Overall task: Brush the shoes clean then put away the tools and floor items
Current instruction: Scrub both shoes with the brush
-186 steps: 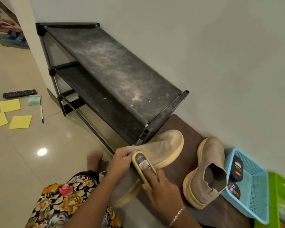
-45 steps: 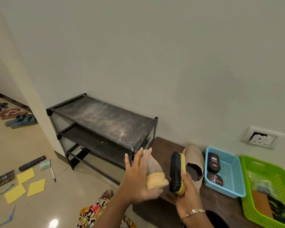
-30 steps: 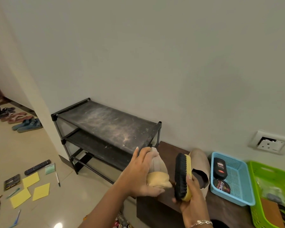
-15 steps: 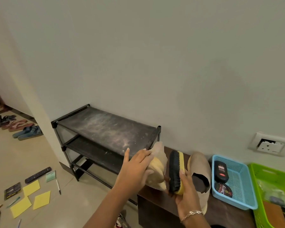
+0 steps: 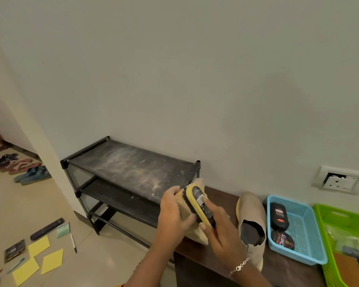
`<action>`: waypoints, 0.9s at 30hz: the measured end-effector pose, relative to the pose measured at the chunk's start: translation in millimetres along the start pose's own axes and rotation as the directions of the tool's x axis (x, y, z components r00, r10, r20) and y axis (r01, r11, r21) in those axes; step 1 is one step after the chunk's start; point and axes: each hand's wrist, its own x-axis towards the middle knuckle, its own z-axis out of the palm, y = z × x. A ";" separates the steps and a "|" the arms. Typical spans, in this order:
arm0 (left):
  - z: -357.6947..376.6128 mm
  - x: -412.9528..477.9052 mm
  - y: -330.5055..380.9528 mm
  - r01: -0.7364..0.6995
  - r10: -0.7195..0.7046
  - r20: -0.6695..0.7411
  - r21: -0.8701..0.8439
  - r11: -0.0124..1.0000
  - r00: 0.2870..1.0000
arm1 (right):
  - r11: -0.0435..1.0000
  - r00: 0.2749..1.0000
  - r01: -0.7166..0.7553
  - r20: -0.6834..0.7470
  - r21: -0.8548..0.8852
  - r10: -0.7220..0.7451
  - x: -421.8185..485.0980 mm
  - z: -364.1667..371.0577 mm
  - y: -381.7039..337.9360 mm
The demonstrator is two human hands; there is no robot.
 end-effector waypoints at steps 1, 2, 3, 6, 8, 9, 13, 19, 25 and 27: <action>-0.4 0.0 -0.6 0.014 -0.014 0.009 -0.035 0.999 1.000 | 0.993 0.997 0.057 0.047 -0.103 -0.052 8.5 -4.8 9.5; -0.5 -0.9 -0.7 0.019 -0.018 0.025 -0.045 0.999 1.000 | 0.987 0.996 0.059 0.075 -0.152 -0.048 18.2 -11.1 15.8; 0.1 -1.8 -0.8 0.014 -0.012 0.037 -0.044 0.999 0.999 | 0.987 0.997 0.022 0.082 -0.159 -0.009 28.2 -18.1 20.3; 5.0 -5.4 -1.3 0.014 -0.013 0.035 -0.031 0.999 0.999 | 0.984 0.992 -0.061 0.099 -0.167 0.079 45.6 -32.5 25.3; 10.4 -8.2 -2.1 -0.002 0.002 0.002 -0.006 1.000 1.000 | 0.990 0.990 0.007 0.144 -0.143 0.014 40.6 -29.4 20.9; 12.4 -9.3 -2.8 -0.013 0.013 -0.016 0.022 1.000 1.000 | 0.991 0.982 0.064 0.183 -0.121 -0.041 35.5 -26.2 15.9; 16.2 -14.9 -0.3 0.000 0.002 -0.029 0.061 0.998 1.000 | 0.966 0.943 0.224 0.279 -0.129 -0.181 21.1 -31.7 9.0; 26.9 -21.3 7.7 -0.076 0.077 -0.086 0.016 0.997 0.993 | 0.981 0.967 0.178 0.196 -0.074 -0.161 16.4 -48.9 11.5; 25.6 -20.2 7.2 0.043 -0.049 -0.096 -0.069 0.997 0.994 | 0.976 0.975 0.124 0.203 -0.181 -0.087 33.2 -48.9 25.4; 25.0 -22.6 6.0 0.043 -0.050 -0.106 -0.065 0.997 0.993 | 0.976 0.989 0.001 0.146 -0.218 0.031 45.5 -52.6 33.6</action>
